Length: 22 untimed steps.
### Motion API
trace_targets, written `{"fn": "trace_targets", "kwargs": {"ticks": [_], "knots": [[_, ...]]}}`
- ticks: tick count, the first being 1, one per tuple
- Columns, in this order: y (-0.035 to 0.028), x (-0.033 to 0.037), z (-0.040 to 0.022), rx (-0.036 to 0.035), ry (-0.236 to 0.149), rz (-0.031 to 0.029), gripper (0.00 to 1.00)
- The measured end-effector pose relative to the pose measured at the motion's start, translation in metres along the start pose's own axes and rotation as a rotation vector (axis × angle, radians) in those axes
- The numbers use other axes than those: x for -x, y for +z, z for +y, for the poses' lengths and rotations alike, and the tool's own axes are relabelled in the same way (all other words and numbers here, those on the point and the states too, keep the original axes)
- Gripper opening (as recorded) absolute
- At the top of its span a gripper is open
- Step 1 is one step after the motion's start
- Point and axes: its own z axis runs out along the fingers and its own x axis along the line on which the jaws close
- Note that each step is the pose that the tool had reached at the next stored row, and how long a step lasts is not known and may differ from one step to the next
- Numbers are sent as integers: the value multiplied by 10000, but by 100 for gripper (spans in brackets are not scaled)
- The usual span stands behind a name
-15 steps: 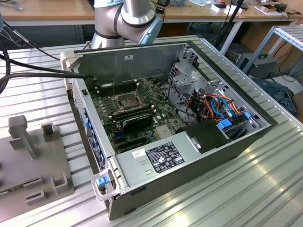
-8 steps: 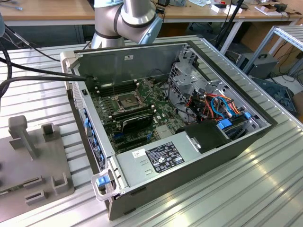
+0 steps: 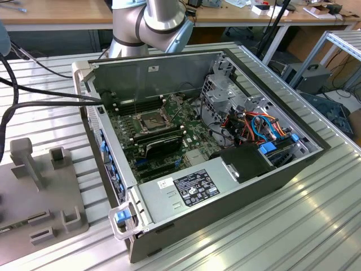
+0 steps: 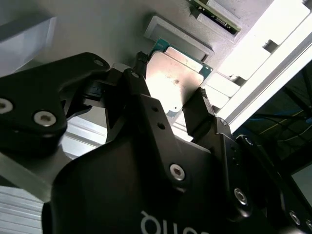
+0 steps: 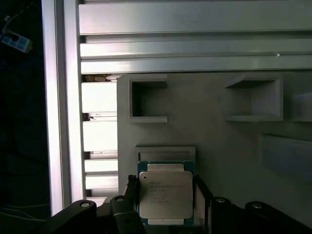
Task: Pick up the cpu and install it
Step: 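Pick up the cpu and move it towards the insertion slot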
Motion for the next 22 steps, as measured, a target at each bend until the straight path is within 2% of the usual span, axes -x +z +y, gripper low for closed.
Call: {"fn": "trace_targets", "kwargs": {"ticks": [8,12,17,22], "knots": [[143,0,-1,0,0,0,55],[147,0,-2,-1,0,2,55],[212,0,-2,-1,0,1,55],[216,0,-2,-1,1,1,55]]}}
